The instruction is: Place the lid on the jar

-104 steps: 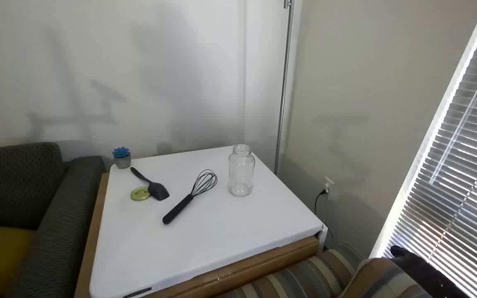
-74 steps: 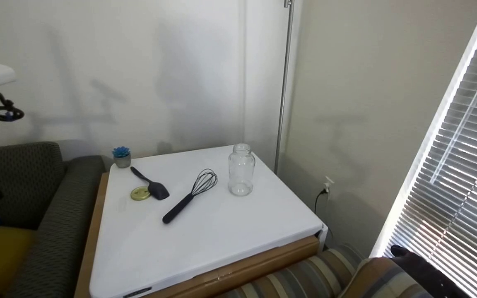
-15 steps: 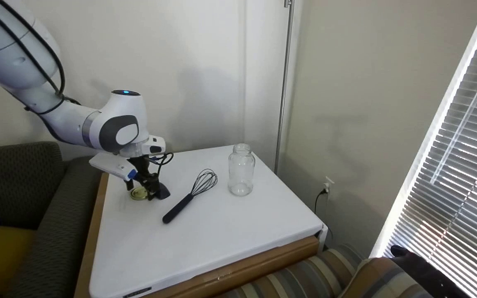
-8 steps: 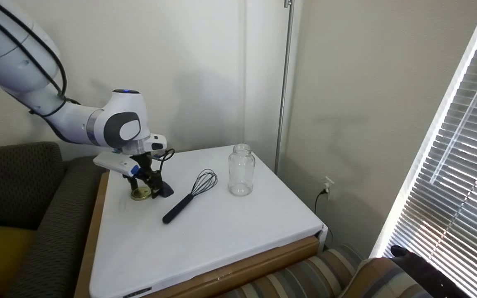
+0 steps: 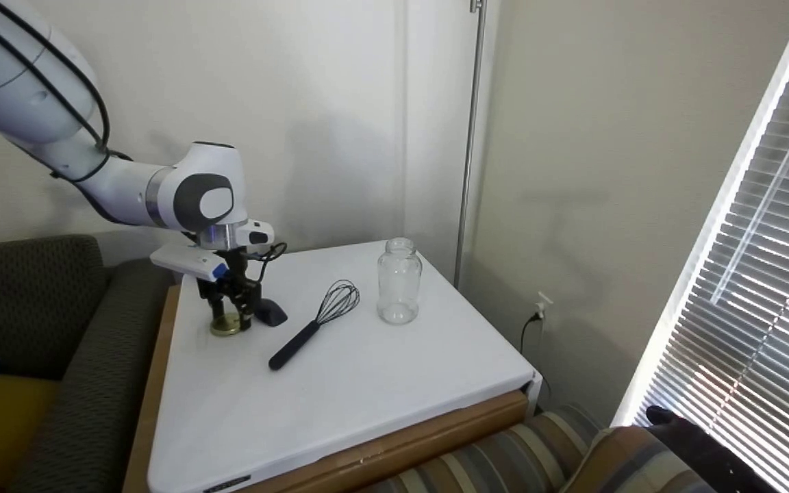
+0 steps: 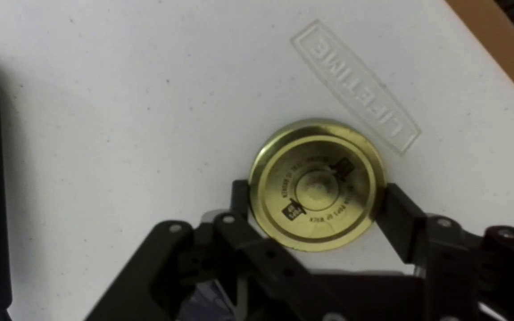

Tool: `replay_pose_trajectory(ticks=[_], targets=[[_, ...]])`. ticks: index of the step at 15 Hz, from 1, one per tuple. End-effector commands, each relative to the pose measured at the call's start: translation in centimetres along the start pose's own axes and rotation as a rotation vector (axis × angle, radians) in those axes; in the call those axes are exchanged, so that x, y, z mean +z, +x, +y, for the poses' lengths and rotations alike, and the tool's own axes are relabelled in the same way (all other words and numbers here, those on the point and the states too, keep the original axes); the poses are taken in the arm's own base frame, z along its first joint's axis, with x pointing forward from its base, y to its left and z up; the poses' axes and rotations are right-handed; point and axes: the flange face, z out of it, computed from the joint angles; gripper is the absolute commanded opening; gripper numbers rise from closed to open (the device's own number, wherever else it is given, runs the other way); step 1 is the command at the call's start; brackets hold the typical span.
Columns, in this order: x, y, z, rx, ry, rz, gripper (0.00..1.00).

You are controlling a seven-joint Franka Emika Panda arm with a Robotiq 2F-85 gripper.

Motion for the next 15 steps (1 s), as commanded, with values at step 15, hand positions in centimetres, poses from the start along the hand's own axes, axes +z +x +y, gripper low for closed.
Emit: replay_pose_trajectory(ticks=[15], targets=[[-9.0,1.2,2.4,-0.011,-0.037,0.064,0.47]])
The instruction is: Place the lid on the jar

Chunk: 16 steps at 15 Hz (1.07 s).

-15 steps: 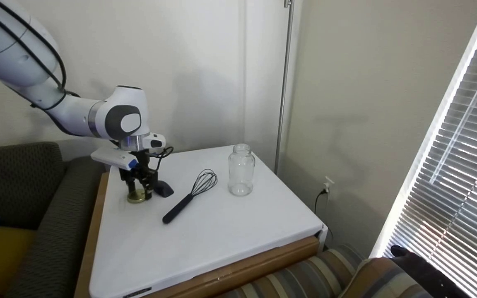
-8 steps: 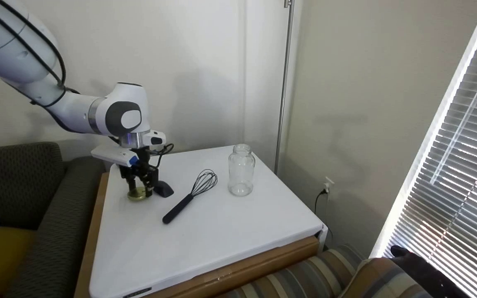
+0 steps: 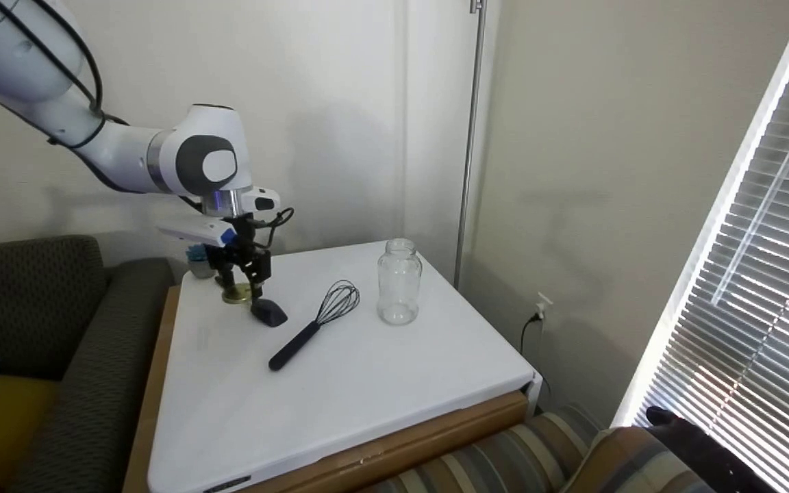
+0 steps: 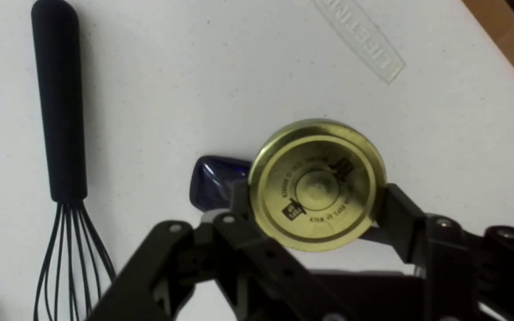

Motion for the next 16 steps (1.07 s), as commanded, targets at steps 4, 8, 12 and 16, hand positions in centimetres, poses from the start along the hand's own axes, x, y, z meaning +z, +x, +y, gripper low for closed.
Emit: replay_pose_trajectory(ticks=[4,8,12,16], targets=[[-6.2,1.0,3.3,0.006,-0.013,0.019,0.47],[-8.8,2.2,6.3,0.043,-0.02,0.019,0.47],[-10.5,3.2,10.4,0.091,-0.002,0.011,0.47],[-11.0,3.5,10.9,0.115,-0.01,0.042,0.72]])
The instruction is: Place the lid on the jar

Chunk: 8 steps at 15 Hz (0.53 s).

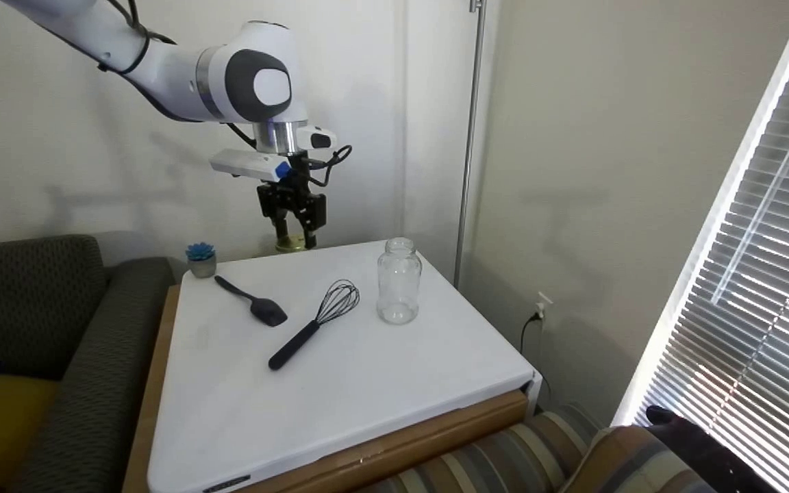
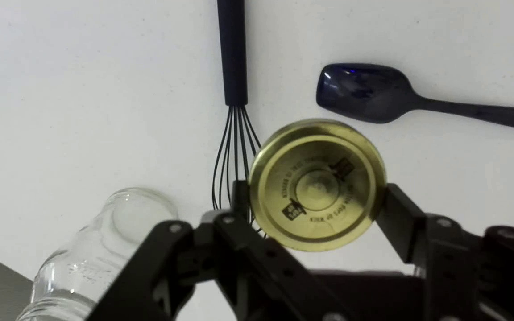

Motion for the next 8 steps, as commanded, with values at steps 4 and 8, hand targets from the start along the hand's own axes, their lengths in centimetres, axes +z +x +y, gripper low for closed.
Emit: replay_pose_trajectory(ticks=[4,8], targets=[[-0.38,0.11,-0.19,-0.002,0.0,0.002,0.72],[-0.02,0.66,0.37,0.013,-0.014,-0.003,0.47]])
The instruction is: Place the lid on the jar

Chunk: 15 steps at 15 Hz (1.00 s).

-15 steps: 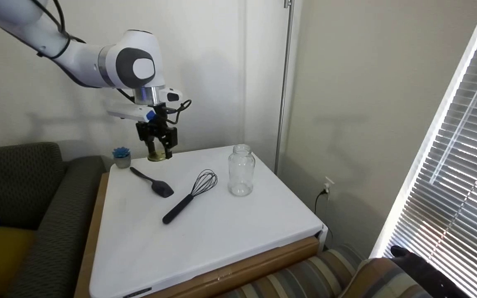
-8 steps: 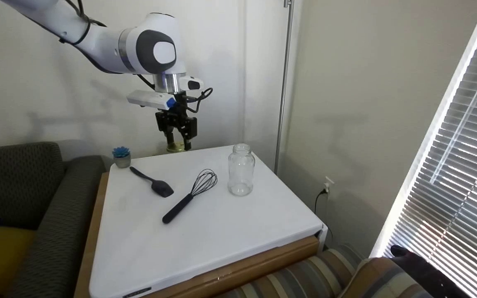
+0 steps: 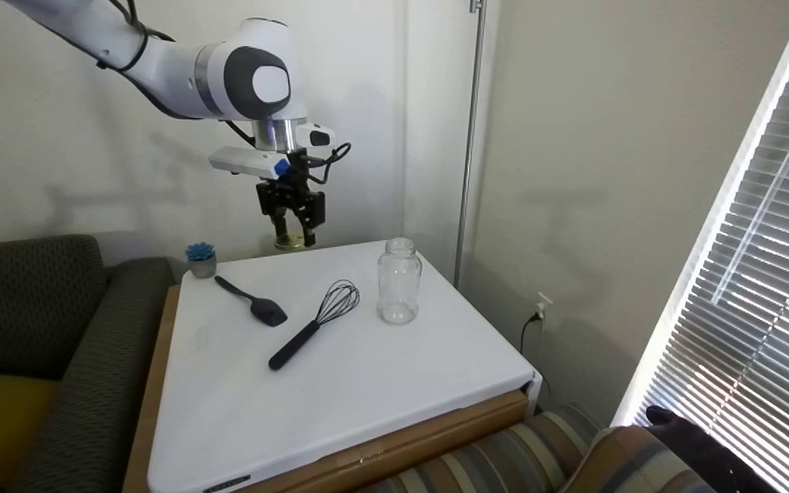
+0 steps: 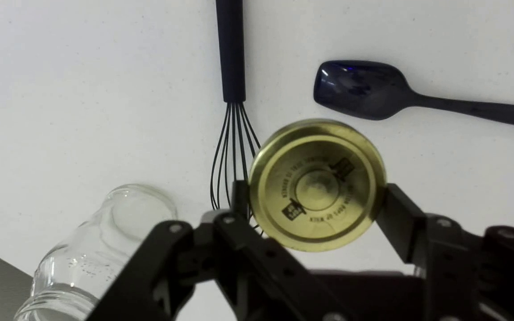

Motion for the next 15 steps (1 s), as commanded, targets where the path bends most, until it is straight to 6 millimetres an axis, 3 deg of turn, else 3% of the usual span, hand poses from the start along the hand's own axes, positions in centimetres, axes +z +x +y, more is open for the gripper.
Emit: replay_pose_trajectory(ticks=[1,8,15], targets=[[0.4,1.1,1.2,0.017,-0.019,-0.009,0.47],[-1.5,4.1,6.0,0.081,-0.046,-0.006,0.47],[-3.5,5.1,10.3,0.174,-0.065,-0.011,0.47]])
